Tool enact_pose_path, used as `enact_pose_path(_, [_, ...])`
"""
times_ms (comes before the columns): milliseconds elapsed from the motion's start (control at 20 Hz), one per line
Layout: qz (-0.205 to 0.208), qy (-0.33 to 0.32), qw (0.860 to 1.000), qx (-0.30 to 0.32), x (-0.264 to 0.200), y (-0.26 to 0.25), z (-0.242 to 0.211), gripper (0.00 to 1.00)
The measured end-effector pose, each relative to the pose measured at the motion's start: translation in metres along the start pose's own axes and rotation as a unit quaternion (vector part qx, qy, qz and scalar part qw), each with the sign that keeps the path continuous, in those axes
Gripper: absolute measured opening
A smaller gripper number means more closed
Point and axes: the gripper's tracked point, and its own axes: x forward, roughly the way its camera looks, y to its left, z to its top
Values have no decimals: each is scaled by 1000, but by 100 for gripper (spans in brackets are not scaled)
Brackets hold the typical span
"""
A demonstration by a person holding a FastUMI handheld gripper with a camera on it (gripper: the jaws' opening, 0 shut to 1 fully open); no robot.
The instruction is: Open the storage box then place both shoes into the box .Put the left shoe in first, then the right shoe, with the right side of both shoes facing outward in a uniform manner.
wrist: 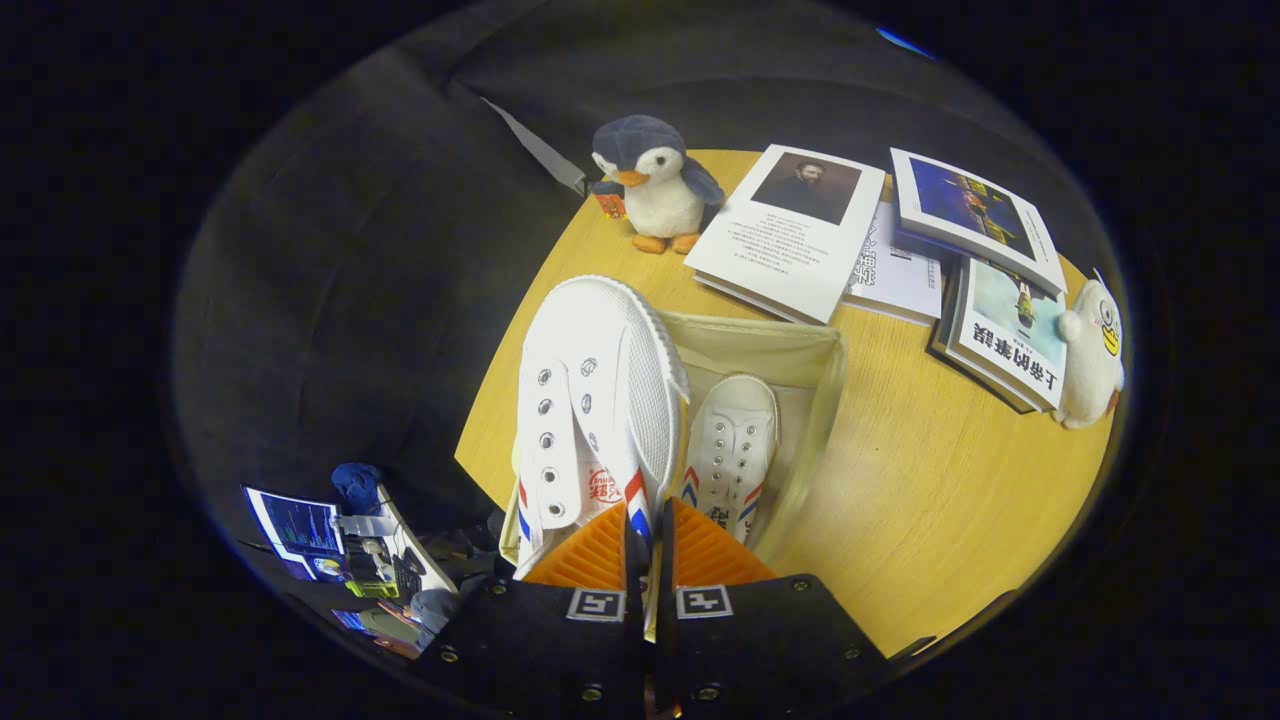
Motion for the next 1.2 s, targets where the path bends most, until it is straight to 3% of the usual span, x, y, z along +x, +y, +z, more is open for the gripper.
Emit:
enact_pose_path(150, [4,-5,1000,18,6,7,2,4])
enact_pose_path(200, [17,-10,999,31,10,15,5,22])
enact_pose_path(250, [37,-18,998,40,4,22,12,30])
enact_pose_path(400, [13,-44,999,16,-1,6,25,97])
enact_pose_path(950, [18,-93,995,-6,-49,11,17,97])
enact_pose_path(1200, [2,-166,986,1,-89,-9,11,97])
